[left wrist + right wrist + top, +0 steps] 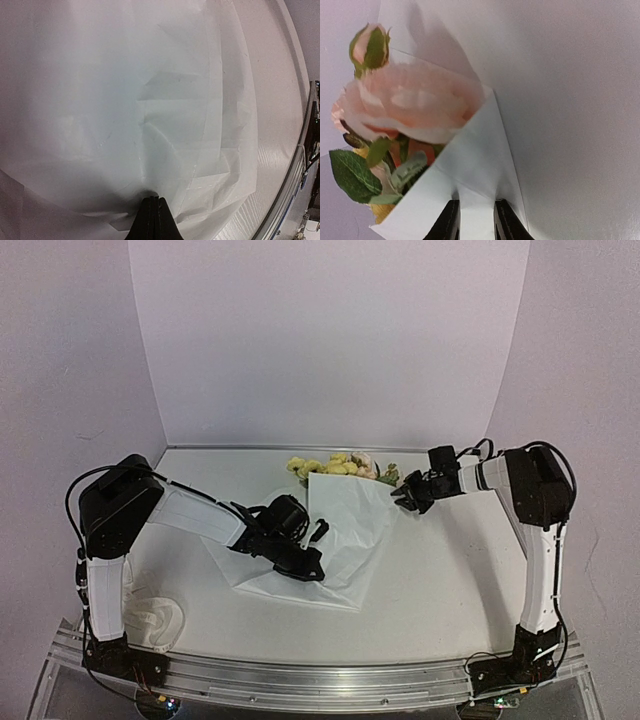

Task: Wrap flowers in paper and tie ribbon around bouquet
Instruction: Press the fold line on the 2/3-folded wrapping paper.

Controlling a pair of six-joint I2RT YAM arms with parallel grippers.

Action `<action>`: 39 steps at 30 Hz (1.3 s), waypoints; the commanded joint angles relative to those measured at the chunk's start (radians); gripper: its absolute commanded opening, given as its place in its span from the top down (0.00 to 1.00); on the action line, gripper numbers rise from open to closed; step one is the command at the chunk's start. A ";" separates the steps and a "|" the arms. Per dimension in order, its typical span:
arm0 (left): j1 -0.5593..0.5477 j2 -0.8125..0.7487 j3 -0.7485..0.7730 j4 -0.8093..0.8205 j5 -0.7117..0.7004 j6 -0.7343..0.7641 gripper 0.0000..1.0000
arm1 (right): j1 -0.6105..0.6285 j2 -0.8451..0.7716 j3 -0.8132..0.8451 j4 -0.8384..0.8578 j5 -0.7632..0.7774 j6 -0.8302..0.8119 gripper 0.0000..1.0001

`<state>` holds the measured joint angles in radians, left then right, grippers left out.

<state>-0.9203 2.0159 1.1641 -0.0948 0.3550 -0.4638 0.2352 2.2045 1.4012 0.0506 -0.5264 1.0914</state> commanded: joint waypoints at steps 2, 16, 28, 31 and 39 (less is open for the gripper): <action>-0.002 0.009 -0.012 -0.043 -0.020 0.020 1.00 | -0.028 0.063 0.136 -0.123 -0.006 -0.033 0.76; -0.002 -0.053 0.032 -0.030 -0.039 -0.009 0.90 | -0.047 -0.103 0.200 -0.375 -0.040 -0.152 0.69; -0.002 -0.229 -0.008 0.004 -0.081 -0.117 0.80 | 0.165 -0.470 -0.223 -0.341 -0.053 -0.199 0.70; -0.002 -0.291 -0.063 -0.004 -0.117 -0.175 0.80 | 0.259 -0.504 -0.292 -0.281 -0.036 -0.191 0.71; 0.000 -0.519 -0.317 -0.076 -0.231 -0.409 0.79 | 0.453 -0.448 -0.387 -0.045 -0.018 -0.095 0.76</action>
<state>-0.9218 1.6075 0.9454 -0.1099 0.2047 -0.7186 0.6240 1.7309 1.0286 -0.1683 -0.5682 0.9494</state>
